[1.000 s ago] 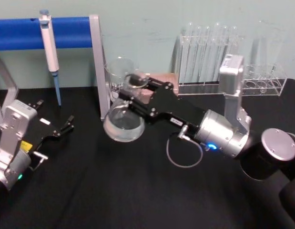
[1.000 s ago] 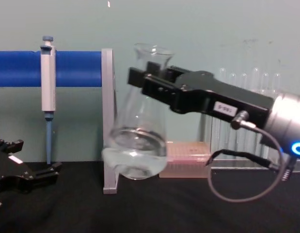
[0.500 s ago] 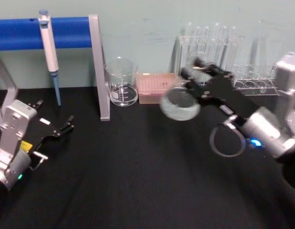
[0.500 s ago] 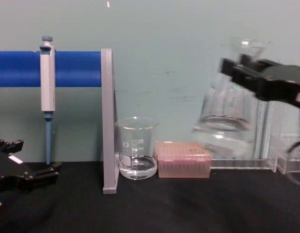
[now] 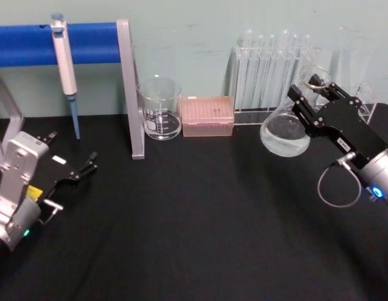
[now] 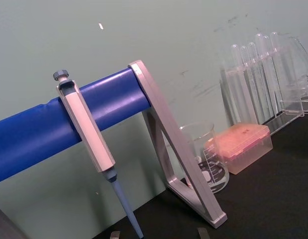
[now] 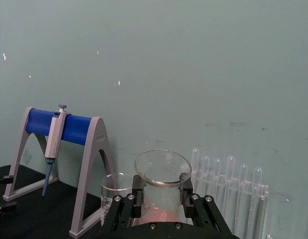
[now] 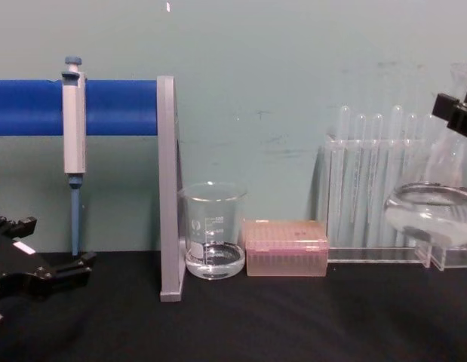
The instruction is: Grasp the erlenmeyer flask with one hand, shake it three times, then place it back.
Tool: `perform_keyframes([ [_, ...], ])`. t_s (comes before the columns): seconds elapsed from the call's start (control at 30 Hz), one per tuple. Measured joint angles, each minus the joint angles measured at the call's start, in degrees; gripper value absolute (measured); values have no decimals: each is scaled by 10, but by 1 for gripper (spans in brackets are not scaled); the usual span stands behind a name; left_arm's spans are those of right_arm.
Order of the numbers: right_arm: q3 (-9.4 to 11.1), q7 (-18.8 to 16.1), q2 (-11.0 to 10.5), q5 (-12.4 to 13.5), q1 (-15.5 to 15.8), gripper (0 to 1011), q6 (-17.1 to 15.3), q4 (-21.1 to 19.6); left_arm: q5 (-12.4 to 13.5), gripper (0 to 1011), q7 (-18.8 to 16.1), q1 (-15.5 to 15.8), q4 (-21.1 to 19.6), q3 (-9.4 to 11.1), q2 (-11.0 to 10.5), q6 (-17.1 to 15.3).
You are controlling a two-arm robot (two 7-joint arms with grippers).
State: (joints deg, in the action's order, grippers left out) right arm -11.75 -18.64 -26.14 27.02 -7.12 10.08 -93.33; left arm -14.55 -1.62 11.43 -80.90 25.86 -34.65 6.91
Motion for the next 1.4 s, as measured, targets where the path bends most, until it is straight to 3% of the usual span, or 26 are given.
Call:
perform_keyframes([
  [0.1, 0, -7, 6, -2, -3, 453, -2, 2, 0, 1001, 0, 0, 0, 0, 0, 0],
  [0.3, -22, -42, 25, -3, -24, 453, -12, 18, 0, 1001, 0, 0, 0, 0, 0, 0],
  [0.67, -99, -121, 57, 5, -83, 453, -25, 54, 0, 1001, 0, 0, 0, 0, 0, 0],
  [0.97, -147, -157, 66, 15, -113, 453, -31, 70, 0, 1001, 0, 0, 0, 0, 0, 0],
  [1.2, -159, -158, 64, 19, -118, 453, -31, 71, 0, 1001, 0, 0, 0, 0, 0, 0],
  [1.4, -150, -142, 56, 20, -111, 453, -23, 64, 0, 1001, 0, 0, 0, 0, 0, 0],
])
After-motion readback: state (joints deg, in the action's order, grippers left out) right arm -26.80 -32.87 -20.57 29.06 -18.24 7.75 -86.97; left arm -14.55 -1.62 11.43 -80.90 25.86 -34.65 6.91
